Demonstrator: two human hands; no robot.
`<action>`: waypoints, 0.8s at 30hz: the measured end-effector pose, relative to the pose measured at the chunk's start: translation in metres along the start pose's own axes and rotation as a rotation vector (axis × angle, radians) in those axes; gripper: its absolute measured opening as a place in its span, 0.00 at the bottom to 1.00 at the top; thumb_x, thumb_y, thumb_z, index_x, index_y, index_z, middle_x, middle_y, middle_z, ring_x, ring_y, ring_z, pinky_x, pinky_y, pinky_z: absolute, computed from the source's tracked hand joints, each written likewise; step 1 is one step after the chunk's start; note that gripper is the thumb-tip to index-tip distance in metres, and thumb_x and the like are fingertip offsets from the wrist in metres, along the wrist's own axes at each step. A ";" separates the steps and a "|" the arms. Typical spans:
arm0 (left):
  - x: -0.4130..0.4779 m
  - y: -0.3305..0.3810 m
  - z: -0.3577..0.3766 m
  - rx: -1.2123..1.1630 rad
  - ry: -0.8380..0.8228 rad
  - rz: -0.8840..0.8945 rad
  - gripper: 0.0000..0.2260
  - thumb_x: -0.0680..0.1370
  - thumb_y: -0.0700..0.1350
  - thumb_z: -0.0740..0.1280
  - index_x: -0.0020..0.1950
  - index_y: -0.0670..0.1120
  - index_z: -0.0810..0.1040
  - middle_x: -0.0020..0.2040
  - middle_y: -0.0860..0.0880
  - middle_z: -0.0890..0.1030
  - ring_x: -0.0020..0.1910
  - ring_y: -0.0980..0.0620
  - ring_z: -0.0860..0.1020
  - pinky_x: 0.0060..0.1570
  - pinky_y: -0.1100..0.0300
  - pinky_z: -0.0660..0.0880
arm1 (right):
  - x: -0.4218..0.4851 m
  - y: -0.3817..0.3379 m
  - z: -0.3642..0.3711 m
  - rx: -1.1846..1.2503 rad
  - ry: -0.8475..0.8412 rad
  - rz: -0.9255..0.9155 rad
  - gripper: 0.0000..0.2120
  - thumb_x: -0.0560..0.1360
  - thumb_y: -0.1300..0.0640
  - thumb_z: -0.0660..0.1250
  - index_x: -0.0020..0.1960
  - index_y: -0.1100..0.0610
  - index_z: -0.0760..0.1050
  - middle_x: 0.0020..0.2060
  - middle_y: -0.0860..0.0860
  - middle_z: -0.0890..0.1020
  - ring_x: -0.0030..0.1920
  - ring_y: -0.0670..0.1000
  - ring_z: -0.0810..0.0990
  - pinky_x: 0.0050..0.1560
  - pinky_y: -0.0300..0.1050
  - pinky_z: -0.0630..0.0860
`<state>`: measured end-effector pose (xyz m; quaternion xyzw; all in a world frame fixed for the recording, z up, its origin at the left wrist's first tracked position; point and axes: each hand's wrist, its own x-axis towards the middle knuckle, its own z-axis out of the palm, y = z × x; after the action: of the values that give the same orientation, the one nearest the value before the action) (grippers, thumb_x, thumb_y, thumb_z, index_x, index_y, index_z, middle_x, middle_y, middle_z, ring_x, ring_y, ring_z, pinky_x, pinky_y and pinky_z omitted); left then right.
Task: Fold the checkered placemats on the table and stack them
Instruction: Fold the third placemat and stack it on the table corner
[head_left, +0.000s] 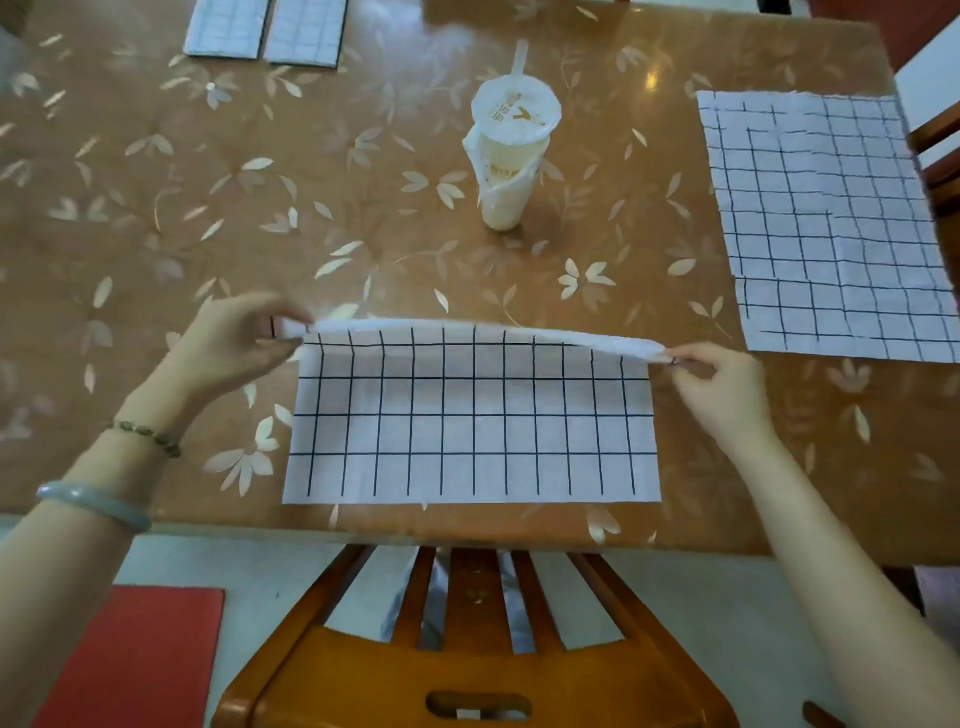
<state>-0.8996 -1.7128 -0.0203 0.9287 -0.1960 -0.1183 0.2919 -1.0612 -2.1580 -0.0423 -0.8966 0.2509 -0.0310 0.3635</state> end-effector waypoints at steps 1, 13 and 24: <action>-0.012 -0.003 0.004 0.038 -0.024 0.019 0.23 0.71 0.34 0.73 0.42 0.65 0.73 0.40 0.60 0.80 0.45 0.57 0.79 0.52 0.60 0.74 | -0.014 0.005 0.002 -0.027 0.015 -0.017 0.11 0.71 0.68 0.66 0.47 0.57 0.83 0.42 0.52 0.83 0.42 0.42 0.78 0.44 0.28 0.68; -0.088 -0.029 0.056 0.258 -0.323 0.002 0.10 0.70 0.35 0.72 0.41 0.52 0.82 0.38 0.56 0.79 0.40 0.55 0.76 0.40 0.60 0.73 | -0.082 0.054 0.040 -0.388 -0.176 -0.200 0.11 0.68 0.73 0.69 0.46 0.61 0.84 0.45 0.54 0.85 0.51 0.57 0.81 0.59 0.55 0.71; -0.096 -0.018 0.076 0.207 -0.369 0.024 0.27 0.71 0.72 0.56 0.64 0.58 0.70 0.59 0.57 0.74 0.60 0.58 0.70 0.54 0.60 0.72 | -0.086 0.040 0.039 -0.367 -0.117 0.007 0.21 0.71 0.74 0.64 0.62 0.62 0.76 0.64 0.58 0.75 0.67 0.58 0.67 0.69 0.57 0.62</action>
<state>-1.0055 -1.6953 -0.0823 0.9138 -0.2681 -0.2623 0.1556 -1.1436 -2.1171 -0.0871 -0.9473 0.2339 0.0687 0.2078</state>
